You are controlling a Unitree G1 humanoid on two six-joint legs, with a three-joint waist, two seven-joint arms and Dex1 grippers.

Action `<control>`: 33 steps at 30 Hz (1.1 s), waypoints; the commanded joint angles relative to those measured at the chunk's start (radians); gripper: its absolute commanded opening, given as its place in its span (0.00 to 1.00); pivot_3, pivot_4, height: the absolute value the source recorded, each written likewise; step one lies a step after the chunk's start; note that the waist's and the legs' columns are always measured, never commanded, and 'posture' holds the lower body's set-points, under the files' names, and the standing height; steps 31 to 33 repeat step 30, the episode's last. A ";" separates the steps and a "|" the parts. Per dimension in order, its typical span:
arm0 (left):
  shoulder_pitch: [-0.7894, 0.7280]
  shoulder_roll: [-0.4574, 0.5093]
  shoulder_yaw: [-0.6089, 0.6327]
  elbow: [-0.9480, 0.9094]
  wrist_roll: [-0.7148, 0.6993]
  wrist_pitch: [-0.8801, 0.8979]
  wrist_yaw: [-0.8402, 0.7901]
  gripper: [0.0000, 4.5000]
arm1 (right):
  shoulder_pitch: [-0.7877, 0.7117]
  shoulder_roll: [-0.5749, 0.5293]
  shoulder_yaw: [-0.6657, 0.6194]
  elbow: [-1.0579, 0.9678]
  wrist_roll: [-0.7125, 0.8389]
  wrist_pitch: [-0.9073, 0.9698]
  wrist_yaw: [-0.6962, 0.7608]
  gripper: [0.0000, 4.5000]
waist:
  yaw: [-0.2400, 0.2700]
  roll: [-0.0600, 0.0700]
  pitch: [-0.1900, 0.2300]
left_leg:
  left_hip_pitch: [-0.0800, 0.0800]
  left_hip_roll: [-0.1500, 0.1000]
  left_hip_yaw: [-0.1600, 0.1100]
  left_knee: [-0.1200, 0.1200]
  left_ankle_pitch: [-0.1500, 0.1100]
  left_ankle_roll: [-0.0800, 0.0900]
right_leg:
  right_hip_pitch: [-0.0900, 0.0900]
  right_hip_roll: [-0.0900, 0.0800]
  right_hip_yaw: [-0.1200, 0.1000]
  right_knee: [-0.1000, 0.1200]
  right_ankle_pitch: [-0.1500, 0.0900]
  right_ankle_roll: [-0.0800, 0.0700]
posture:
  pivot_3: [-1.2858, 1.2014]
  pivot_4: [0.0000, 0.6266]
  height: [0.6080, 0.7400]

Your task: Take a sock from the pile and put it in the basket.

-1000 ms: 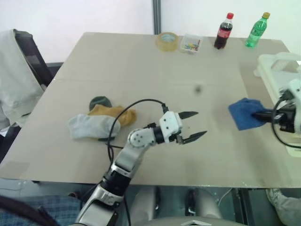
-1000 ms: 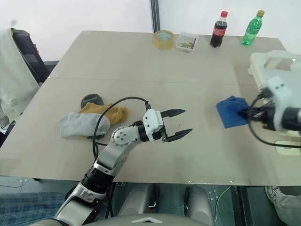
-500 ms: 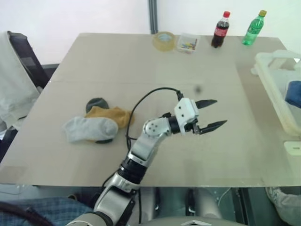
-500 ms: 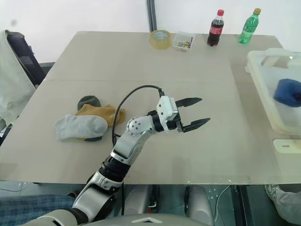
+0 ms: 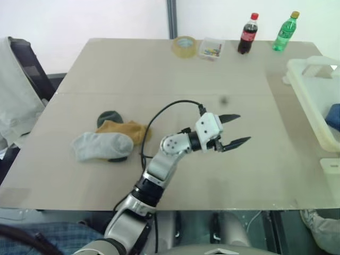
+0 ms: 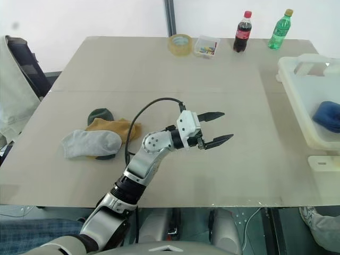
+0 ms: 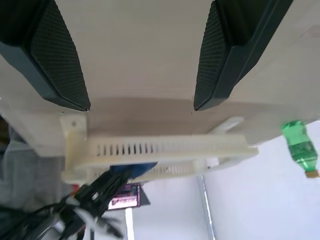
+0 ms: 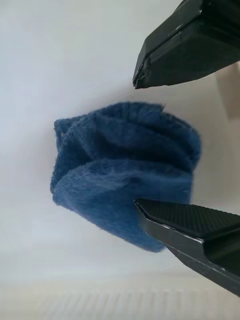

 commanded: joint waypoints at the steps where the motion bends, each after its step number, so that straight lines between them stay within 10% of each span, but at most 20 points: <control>1: -0.034 0.026 0.052 -0.020 0.004 0.001 0.020 0.79 | 0.080 0.000 -0.138 -0.261 0.081 -0.037 0.071 0.80 | -0.004 0.000 0.000 | 0.000 0.000 0.000 0.000 0.000 0.000 | 0.000 0.000 0.000 0.000 0.000 0.000 | 0.52 0.24 0.96; 14: 0.235 0.181 0.299 -0.340 -0.191 0.307 0.127 0.79 | 0.521 0.496 -0.081 -1.021 0.248 -0.280 0.154 0.80 | -0.001 -0.001 0.000 | 0.007 0.002 0.000 0.001 -0.001 0.001 | 0.006 0.000 0.002 0.000 0.001 0.001 | 0.52 0.24 0.96; 25: 0.829 0.340 0.365 -0.659 -0.190 0.343 0.140 0.79 | 0.770 0.559 0.032 -0.812 0.077 -0.701 0.394 0.80 | -0.003 0.000 0.000 | 0.010 0.003 0.001 0.000 -0.004 0.005 | 0.006 0.000 0.004 0.000 0.000 0.000 | 0.52 0.24 0.96; 33: 0.890 0.353 0.389 -0.679 -0.135 0.295 0.193 0.79 | 0.788 0.538 0.030 -0.730 0.055 -0.805 0.451 0.80 | -0.001 0.002 -0.001 | 0.011 0.003 0.000 0.001 -0.004 0.006 | 0.006 -0.001 0.004 0.000 -0.004 -0.001 | 0.52 0.24 0.96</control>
